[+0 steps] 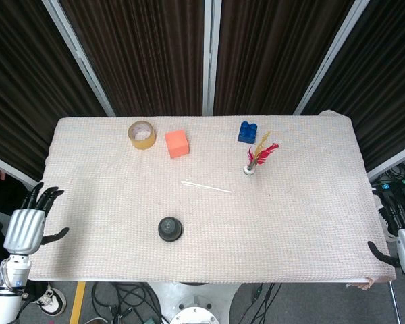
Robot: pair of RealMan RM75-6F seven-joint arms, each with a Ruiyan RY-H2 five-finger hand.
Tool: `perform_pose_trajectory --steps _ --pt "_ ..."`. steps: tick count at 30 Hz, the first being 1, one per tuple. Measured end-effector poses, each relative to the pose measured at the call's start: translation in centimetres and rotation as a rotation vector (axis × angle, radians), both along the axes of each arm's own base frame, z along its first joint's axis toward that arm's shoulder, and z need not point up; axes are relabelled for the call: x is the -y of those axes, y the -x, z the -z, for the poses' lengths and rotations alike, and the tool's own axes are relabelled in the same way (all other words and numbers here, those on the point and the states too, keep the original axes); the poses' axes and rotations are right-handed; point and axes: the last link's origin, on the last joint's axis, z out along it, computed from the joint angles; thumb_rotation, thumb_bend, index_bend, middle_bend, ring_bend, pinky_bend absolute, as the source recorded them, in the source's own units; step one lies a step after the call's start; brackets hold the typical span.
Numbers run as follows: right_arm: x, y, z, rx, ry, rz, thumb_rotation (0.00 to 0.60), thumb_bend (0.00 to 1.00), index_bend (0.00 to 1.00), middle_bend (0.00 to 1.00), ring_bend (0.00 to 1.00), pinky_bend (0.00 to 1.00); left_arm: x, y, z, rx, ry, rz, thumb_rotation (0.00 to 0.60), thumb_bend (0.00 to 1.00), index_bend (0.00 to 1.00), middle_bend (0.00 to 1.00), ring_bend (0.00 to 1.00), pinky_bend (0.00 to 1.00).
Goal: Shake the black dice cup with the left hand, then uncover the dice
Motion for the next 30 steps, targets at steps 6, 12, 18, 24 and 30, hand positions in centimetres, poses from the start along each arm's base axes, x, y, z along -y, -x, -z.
perform_pose_trajectory --steps 6,12,18,24,30 --pt "0.0 0.4 0.4 0.008 -0.020 0.013 0.600 0.16 0.00 0.01 0.00 0.00 -0.1 0.2 0.2 -0.004 0.022 -0.016 0.600 0.02 0.20 0.16 0.03 0.16" --pt "0.1 0.7 0.2 0.028 -0.019 0.020 0.600 0.16 0.00 0.01 0.00 0.00 -0.2 -0.7 0.5 0.017 0.035 -0.003 0.600 0.02 0.20 0.16 0.03 0.16" --pt "0.1 0.5 -0.2 0.030 0.002 0.014 0.600 0.16 0.00 0.01 0.00 0.00 -0.2 -1.5 0.4 0.029 0.067 0.025 0.600 0.02 0.20 0.16 0.03 0.16" --pt "0.4 0.1 0.3 0.030 -0.011 0.014 0.600 0.16 0.00 0.01 0.00 0.00 0.2 -1.6 1.0 0.068 0.118 0.018 0.600 0.02 0.20 0.16 0.03 0.16" --pt "0.4 -0.3 0.6 0.021 -0.029 -0.007 0.600 0.16 0.00 0.01 0.00 0.00 0.6 -2.2 2.4 0.106 0.182 0.041 0.600 0.02 0.20 0.16 0.03 0.17"
